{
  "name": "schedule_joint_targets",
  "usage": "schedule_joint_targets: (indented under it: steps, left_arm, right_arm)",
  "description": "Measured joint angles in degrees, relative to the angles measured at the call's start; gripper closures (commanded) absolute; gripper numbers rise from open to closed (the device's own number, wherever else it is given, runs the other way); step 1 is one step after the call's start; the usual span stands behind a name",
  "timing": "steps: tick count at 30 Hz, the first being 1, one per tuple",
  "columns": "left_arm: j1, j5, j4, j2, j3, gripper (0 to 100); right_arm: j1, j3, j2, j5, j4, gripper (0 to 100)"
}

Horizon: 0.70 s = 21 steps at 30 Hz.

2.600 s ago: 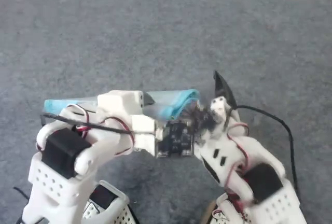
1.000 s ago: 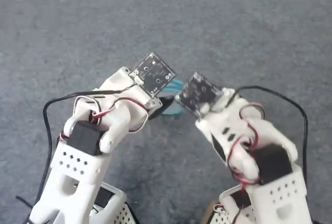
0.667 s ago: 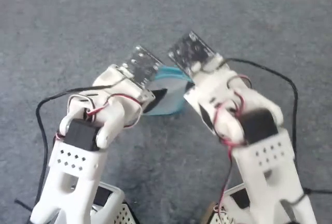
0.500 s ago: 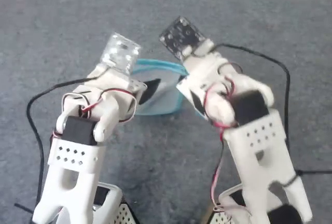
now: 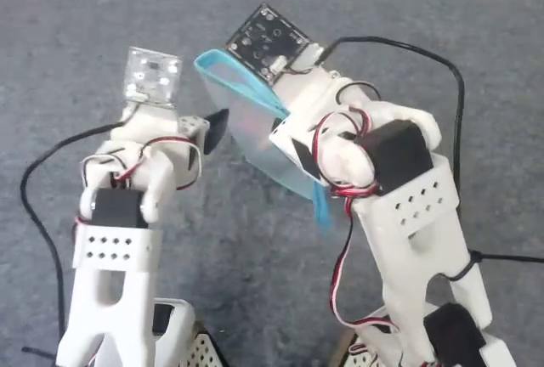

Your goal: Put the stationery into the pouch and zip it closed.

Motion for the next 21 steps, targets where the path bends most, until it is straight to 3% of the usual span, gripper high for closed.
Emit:
schedule_joint_targets:
  steps: [4,11,15,21]
  left_arm:
    - [-2.90,2.29,-1.85,0.00,0.79,71]
    - [-6.77,14.95,0.88,2.11,-8.26,71]
    - [-6.42,23.65,8.79,10.11,-22.33,71]
    - [-0.62,36.92,28.92,28.40,-50.11,71]
  right_arm:
    - [1.32,-0.70,1.32,0.00,0.97,99.1]
    - [4.84,-0.09,2.90,-3.34,0.79,99.1]
    - [5.01,8.09,-0.88,-3.69,-5.54,99.1]
    - [5.01,23.91,-8.53,-3.69,-18.37,99.1]
